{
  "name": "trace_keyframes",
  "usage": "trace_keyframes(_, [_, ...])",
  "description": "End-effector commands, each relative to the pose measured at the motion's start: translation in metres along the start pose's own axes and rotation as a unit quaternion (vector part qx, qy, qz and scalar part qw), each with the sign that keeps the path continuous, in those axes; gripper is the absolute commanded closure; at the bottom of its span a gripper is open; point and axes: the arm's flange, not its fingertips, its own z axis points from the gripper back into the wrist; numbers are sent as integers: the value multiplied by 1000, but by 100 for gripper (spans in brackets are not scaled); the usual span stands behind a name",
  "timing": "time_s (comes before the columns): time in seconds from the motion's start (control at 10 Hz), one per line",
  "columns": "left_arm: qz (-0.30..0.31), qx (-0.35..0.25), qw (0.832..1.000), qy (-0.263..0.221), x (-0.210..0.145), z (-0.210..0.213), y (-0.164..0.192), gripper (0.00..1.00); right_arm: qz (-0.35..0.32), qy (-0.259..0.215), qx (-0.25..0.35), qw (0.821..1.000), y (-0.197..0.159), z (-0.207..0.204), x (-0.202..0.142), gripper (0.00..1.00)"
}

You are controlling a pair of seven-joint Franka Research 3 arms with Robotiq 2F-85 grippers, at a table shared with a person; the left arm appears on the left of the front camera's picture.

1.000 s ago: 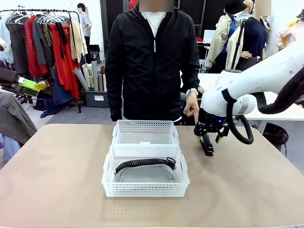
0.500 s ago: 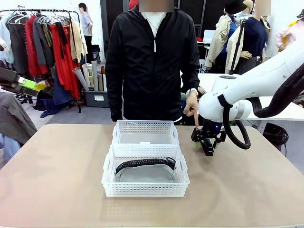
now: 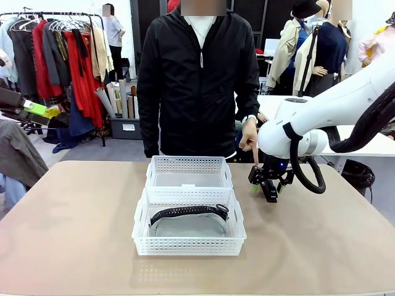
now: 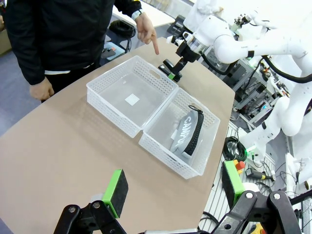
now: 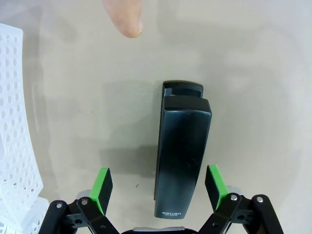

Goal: Distribute items into two baskets.
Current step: Pick up the Stapler that the person points to.

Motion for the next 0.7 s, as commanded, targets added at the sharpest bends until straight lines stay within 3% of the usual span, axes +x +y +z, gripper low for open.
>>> trace_keyframes(0.0, [-1, 2, 1000, -1, 0, 1, -1, 0, -1, 0, 1, 1000, 1, 0, 0, 0])
trace_keyframes(0.4, [-1, 2, 1000, -1, 0, 1, -1, 0, 0, 0, 0, 1000, 0, 0, 0, 0])
trace_keyframes(0.6, [-1, 2, 1000, -1, 0, 1, -1, 0, -17, -1, -43, 999, -2, 0, 0, 3])
